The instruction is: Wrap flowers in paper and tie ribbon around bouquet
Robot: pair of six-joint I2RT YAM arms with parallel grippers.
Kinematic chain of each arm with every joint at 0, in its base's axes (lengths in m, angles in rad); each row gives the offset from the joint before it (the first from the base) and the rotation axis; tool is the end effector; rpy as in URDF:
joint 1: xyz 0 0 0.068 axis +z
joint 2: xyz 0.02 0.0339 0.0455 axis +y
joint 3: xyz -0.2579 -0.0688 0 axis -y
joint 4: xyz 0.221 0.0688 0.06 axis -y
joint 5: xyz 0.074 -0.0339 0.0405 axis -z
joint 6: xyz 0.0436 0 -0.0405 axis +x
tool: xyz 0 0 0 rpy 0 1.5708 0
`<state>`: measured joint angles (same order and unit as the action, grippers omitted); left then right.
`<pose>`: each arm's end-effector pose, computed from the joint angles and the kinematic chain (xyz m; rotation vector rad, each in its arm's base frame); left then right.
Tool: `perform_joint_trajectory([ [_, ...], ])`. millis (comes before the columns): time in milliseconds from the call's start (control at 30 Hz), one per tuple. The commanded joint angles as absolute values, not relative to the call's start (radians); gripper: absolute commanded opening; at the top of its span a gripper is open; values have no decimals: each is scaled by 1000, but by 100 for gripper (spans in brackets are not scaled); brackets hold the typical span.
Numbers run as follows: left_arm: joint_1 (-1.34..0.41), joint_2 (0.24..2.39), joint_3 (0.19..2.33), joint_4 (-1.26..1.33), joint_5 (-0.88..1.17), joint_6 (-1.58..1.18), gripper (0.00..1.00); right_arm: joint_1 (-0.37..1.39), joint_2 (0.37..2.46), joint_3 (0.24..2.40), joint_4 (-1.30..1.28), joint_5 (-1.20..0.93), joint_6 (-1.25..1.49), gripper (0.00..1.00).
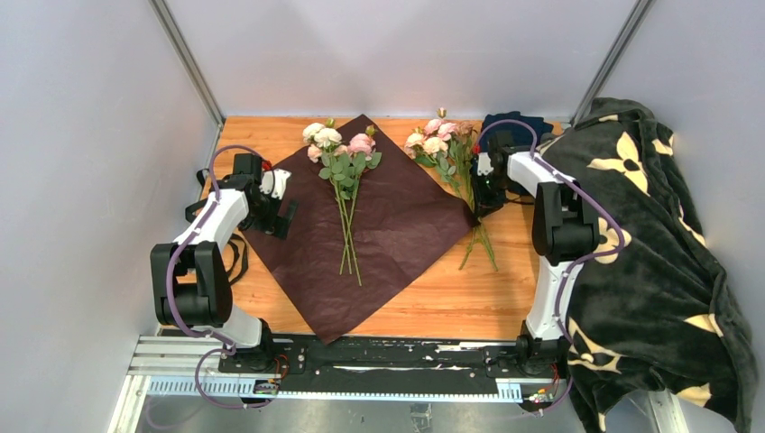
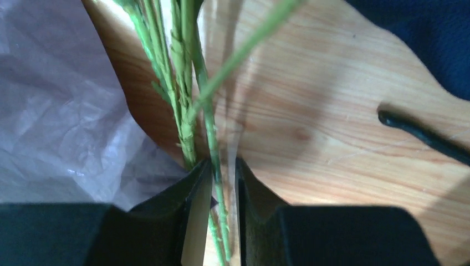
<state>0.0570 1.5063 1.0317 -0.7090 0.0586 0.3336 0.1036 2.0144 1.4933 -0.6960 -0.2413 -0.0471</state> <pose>0.2715 0.0129 0.2144 0.3948 2.7220 0.0256 0.3893 0.0510 0.1793 -0.2688 2.7624 0.3503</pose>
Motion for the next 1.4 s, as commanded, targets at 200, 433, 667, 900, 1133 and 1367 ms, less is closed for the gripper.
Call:
perform_joint_trajectory([
  [200, 60, 1505, 1036, -719, 55, 341, 100, 93, 2079, 1491, -693, -131, -60, 2],
  [433, 60, 1510, 1037, -719, 56, 341, 100, 132, 1852, 1488, -714, 89, -68, 0],
  [667, 60, 1497, 1040, -718, 61, 345, 100, 138, 1456, 1412, -520, 546, -64, 0],
  [900, 60, 1498, 1044, -718, 64, 347, 100, 172, 1337, 1339, -306, 748, -251, 0],
  [1133, 59, 1481, 1045, -718, 63, 352, 100, 225, 1425, 1488, -517, 635, -265, 0],
  [1367, 59, 1474, 1054, -722, 56, 360, 100, 227, 1349, 1512, -568, 245, -185, 0],
])
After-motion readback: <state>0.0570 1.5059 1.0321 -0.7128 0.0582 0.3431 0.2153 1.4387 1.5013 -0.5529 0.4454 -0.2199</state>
